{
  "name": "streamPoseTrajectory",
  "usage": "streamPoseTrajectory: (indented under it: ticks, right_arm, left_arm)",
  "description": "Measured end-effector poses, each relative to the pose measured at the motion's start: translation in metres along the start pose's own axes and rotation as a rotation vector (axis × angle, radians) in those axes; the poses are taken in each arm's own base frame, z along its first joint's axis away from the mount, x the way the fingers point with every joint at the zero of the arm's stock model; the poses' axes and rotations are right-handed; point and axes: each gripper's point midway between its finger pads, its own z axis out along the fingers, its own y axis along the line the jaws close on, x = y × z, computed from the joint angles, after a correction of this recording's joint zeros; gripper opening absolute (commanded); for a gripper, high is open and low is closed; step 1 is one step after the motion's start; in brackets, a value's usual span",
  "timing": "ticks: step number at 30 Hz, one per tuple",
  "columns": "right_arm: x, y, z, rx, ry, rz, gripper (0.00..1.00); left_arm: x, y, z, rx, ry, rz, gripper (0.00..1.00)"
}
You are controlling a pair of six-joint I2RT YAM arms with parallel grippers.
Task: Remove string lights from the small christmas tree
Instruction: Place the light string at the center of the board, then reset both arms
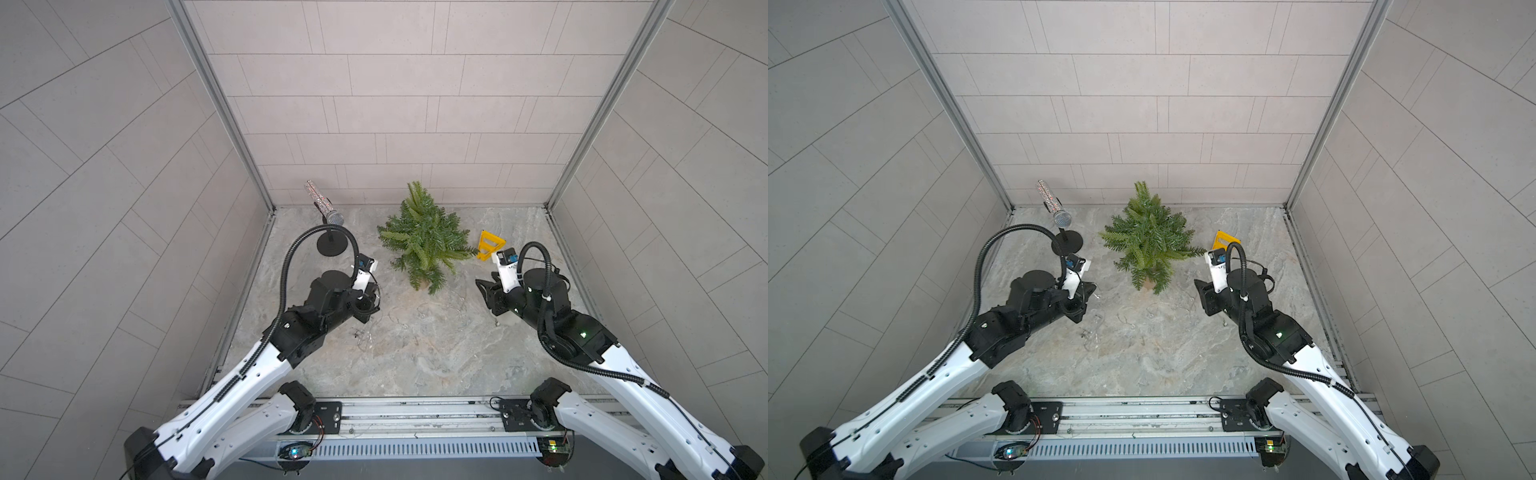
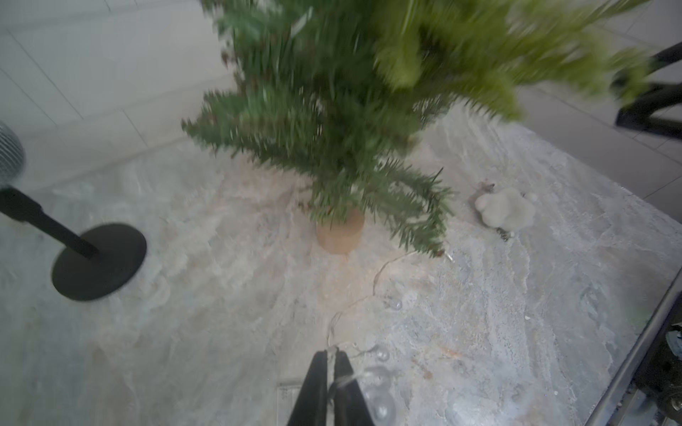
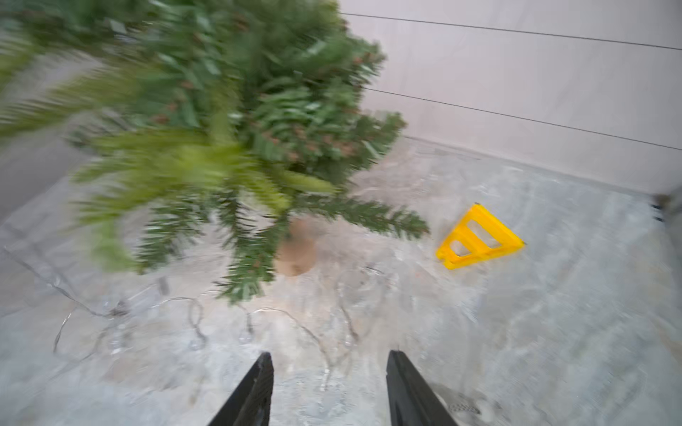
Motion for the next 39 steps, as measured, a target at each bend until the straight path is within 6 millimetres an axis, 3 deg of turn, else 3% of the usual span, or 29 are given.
streamPoseTrajectory:
  ticks: [2, 5, 6, 7, 12, 16, 20, 22, 24, 27, 31, 33, 36, 39]
  right_arm:
    - [0.012, -0.027, 0.008, 0.103, 0.016, 0.053, 0.63]
    - [0.032, -0.071, 0.018, 0.261, 0.02, 0.157, 0.69]
    - [0.04, -0.085, 0.022, 0.312, 0.02, 0.186, 0.72]
    - [0.046, -0.097, 0.025, 0.356, 0.024, 0.205, 0.74]
    - [0.067, -0.136, 0.043, 0.538, 0.027, 0.206, 0.82]
    - [0.069, -0.16, 0.058, 0.633, -0.018, 0.185, 0.84]
    - [0.085, -0.183, 0.075, 0.693, -0.01, 0.176, 0.86]
    - [0.093, -0.185, 0.083, 0.691, -0.011, 0.155, 0.86]
    - [0.099, -0.187, 0.089, 0.688, -0.016, 0.132, 0.88]
    - [0.108, -0.191, 0.094, 0.687, -0.029, 0.114, 0.9]
    - [0.108, -0.2, 0.095, 0.676, -0.072, 0.136, 0.89]
    - [0.105, -0.197, 0.107, 0.631, -0.109, 0.125, 0.89]
    - [0.124, -0.189, 0.126, 0.573, -0.065, 0.102, 0.92]
    - [0.12, -0.188, 0.126, 0.573, -0.062, 0.096, 1.0]
  left_arm:
    - [0.021, 0.009, 0.006, -0.043, 0.031, -0.041, 0.24]
    - [0.034, 0.022, 0.003, -0.112, 0.028, -0.096, 0.53]
    - [0.034, 0.024, 0.001, -0.124, 0.022, -0.114, 0.69]
    - [0.031, 0.026, -0.001, -0.135, 0.01, -0.132, 0.78]
    - [0.017, 0.038, -0.016, -0.211, -0.021, -0.21, 0.94]
    - [-0.013, 0.062, -0.038, -0.337, -0.093, -0.236, 0.96]
    - [-0.059, 0.116, -0.049, -0.536, -0.187, -0.317, 0.96]
    - [-0.064, 0.149, -0.047, -0.629, -0.211, -0.372, 0.96]
    - [-0.053, 0.181, -0.039, -0.711, -0.197, -0.426, 0.96]
    - [-0.018, 0.22, -0.028, -0.827, -0.153, -0.47, 0.96]
    - [0.025, 0.248, -0.023, -0.896, -0.111, -0.51, 0.95]
    - [0.042, 0.261, -0.025, -0.926, -0.107, -0.528, 0.95]
    - [0.066, 0.276, -0.024, -0.967, -0.083, -0.532, 0.95]
    - [0.082, 0.278, -0.004, -0.921, -0.081, -0.493, 0.9]
